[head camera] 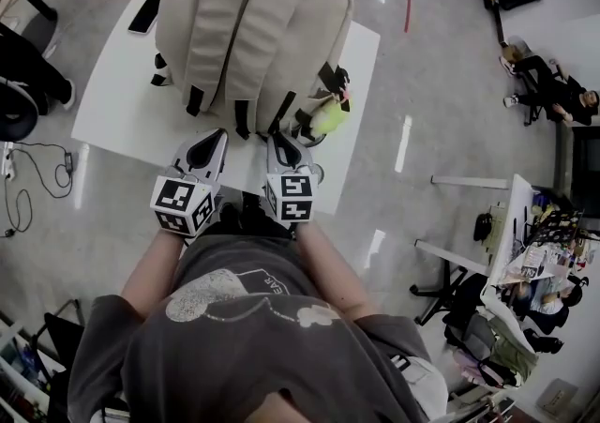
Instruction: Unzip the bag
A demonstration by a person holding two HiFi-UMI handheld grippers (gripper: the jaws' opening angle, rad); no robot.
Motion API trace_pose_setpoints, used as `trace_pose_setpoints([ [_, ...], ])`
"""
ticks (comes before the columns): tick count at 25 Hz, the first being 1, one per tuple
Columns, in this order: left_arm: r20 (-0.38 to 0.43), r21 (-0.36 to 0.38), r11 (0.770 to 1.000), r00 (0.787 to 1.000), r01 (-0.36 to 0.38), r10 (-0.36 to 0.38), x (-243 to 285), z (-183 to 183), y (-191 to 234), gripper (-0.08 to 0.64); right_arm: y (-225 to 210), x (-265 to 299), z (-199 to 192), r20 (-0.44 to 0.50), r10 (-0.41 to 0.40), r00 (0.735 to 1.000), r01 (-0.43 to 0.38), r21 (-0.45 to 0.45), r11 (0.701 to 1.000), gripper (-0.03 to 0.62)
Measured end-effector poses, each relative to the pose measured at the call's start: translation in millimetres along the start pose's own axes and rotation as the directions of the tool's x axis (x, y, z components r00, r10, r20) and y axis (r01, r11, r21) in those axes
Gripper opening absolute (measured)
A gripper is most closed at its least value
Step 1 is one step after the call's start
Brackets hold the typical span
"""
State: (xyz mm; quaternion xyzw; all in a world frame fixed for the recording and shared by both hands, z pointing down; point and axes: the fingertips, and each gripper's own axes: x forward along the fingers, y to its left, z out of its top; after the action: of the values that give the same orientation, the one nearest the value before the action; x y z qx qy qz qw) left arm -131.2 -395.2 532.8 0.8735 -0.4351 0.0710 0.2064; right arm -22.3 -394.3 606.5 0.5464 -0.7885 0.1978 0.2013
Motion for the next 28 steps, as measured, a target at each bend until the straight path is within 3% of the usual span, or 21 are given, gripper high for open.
trace_pose_setpoints([
  [10,-0.026,-0.013,1.0,1.0,-0.005,0.005,-0.2,-12.0,3.1,0.006,-3.7,12.1,-53.7,-0.167,0.003,0.986,0.002,0.03,1.0,0.037],
  [19,-0.044,-0.02,1.0,0.999,-0.01,0.009,-2.5,-21.7,1.6,0.006,-4.8,14.8,-84.9,-0.286,0.02,0.958,0.001,0.073,0.997,0.037],
  [28,-0.039,-0.022,1.0,0.999,-0.008,0.007,-4.1,-21.3,-2.7,0.006,-5.2,13.8,-91.1,-0.3,0.022,0.954,0.01,0.104,0.995,0.037],
])
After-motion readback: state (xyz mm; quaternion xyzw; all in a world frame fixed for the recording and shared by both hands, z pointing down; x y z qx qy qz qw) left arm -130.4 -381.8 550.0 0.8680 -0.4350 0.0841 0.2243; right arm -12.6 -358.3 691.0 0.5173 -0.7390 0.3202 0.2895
